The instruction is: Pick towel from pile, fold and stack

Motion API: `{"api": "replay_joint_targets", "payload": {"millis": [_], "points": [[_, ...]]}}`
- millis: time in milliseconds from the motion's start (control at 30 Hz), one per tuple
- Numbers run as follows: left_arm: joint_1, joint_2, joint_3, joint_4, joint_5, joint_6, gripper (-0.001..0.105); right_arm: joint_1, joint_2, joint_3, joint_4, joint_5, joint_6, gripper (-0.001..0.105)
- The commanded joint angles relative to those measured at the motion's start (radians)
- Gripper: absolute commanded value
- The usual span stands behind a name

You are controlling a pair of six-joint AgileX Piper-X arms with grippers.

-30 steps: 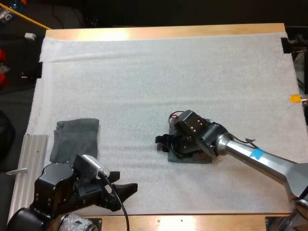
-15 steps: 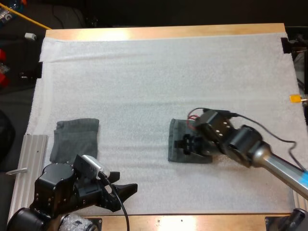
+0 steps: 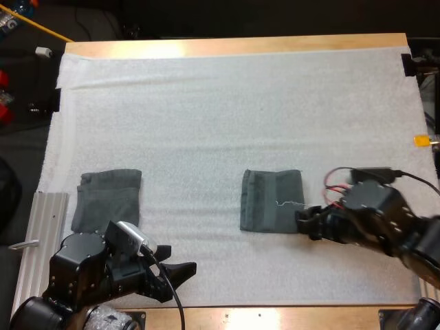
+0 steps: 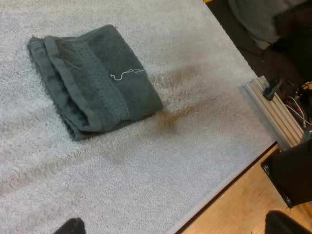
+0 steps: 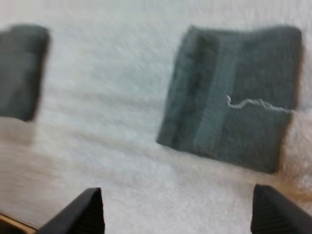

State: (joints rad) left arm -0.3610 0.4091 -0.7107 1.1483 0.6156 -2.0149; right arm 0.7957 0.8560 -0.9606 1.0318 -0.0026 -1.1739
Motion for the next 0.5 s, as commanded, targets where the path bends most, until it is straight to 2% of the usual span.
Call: {"api": "replay_joint_targets", "payload": {"millis": [0, 267, 467], "points": [[0.001, -0.006, -0.005, -0.001, 0.009, 0.001, 0.07, -0.001, -0.023, -0.006, 0.006, 0.013, -0.012, 0.062], [0.001, 0.018, -0.003, -0.057, 0.009, -0.003, 0.071, -0.001, -0.08, -0.006, 0.006, 0.072, -0.012, 0.062], [0.001, 0.126, -0.003, -0.118, 0.009, 0.0, 0.072, -0.001, -0.08, -0.006, 0.006, 0.072, -0.012, 0.062]]}}
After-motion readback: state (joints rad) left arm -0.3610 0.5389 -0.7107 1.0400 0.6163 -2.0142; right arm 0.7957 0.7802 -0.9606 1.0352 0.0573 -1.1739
